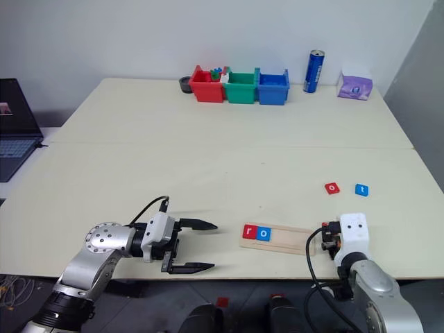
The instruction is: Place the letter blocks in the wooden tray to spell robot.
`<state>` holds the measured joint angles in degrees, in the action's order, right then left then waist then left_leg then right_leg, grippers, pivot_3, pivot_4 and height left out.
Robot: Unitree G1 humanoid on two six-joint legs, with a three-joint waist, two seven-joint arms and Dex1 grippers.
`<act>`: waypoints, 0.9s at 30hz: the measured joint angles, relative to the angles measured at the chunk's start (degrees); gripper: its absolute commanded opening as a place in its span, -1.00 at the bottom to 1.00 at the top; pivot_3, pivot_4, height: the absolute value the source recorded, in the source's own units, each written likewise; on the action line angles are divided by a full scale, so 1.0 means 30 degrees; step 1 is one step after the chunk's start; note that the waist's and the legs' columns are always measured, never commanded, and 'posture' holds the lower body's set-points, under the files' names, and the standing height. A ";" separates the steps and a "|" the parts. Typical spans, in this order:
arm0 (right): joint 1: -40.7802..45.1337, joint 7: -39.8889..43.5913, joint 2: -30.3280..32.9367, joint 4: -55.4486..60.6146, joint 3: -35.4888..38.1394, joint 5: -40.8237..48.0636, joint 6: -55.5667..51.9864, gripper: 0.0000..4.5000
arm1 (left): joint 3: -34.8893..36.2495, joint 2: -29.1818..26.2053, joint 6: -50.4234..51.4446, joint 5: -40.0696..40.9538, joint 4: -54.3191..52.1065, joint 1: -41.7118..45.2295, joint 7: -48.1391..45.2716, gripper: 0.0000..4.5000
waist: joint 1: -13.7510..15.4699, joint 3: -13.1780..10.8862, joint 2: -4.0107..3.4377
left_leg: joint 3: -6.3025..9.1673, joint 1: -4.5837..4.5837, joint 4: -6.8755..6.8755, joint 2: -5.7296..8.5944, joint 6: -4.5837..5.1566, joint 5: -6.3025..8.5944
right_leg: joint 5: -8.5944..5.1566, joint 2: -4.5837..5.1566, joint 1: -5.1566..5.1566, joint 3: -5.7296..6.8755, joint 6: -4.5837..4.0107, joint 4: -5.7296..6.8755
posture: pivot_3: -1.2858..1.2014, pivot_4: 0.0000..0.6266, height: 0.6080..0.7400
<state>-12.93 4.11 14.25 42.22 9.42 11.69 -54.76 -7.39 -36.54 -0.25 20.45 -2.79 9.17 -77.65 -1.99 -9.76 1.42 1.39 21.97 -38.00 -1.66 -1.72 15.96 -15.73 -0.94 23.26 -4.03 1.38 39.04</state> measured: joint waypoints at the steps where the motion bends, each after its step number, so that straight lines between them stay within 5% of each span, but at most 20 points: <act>1: -0.0004 -0.0206 -0.0037 -0.0003 0.0050 -0.0166 0.0000 -0.35 | -0.0036 0.0017 -0.0082 -0.0021 0.0032 0.0073 -0.0055 1.00 | -0.0011 0.0000 0.0000 | -0.0010 -0.0011 -0.0002 0.0003 0.0001 -0.0001 | 0.0009 -0.0006 0.0000 -0.0012 0.0010 -0.0003 | 0.03 -0.52 1.00; 3: 0.0003 -0.0495 -0.0327 -0.0062 0.0251 -0.0429 0.0019 -0.35 | -0.0041 0.0022 -0.0154 -0.0031 0.0103 0.0092 -0.0162 1.00 | -0.0004 0.0001 -0.0001 | -0.0010 -0.0016 -0.0004 0.0008 0.0001 -0.0001 | 0.0009 -0.0006 -0.0003 -0.0017 0.0010 -0.0006 | 0.03 -0.52 1.00; 12: 0.0515 -0.0426 -0.1002 -0.0393 0.0943 -0.0439 0.0271 0.99 | -0.0289 0.0259 -0.0209 -0.0129 0.0176 0.0154 -0.0126 1.00 | 0.0003 0.0000 -0.0002 | -0.0006 0.0000 0.0007 0.0004 0.0002 0.0000 | 0.0004 -0.0010 0.0002 -0.0009 0.0005 -0.0017 | 0.03 -0.52 1.00; 21: 0.0583 0.2280 0.0965 0.0794 0.1528 0.0927 0.0654 0.99 | -0.0458 0.0419 -0.0199 -0.0262 0.0165 0.0194 0.0228 1.00 | 0.0013 -0.0001 -0.0003 | -0.0005 0.0003 0.0007 0.0006 0.0002 0.0001 | 0.0003 -0.0012 0.0002 -0.0006 0.0007 -0.0019 | 0.03 -0.52 1.00; 27: -0.0134 0.7503 0.5982 0.0626 0.2475 0.2868 0.1650 0.99 | -0.0656 0.0506 -0.0112 -0.0290 0.0141 0.0393 0.0266 1.00 | 0.0037 -0.0007 -0.0002 | -0.0019 0.0004 -0.0001 0.0021 0.0004 0.0001 | 0.0004 -0.0010 -0.0007 0.0002 0.0009 -0.0028 | 0.03 -0.52 1.00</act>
<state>-13.33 26.62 32.20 44.10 16.85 20.29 -49.81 -9.36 -35.02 -0.59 19.58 -2.36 10.35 -76.85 -1.88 -9.78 1.42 1.33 21.98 -38.00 -1.60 -1.71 15.97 -15.71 -0.97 23.23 -4.02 1.41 38.96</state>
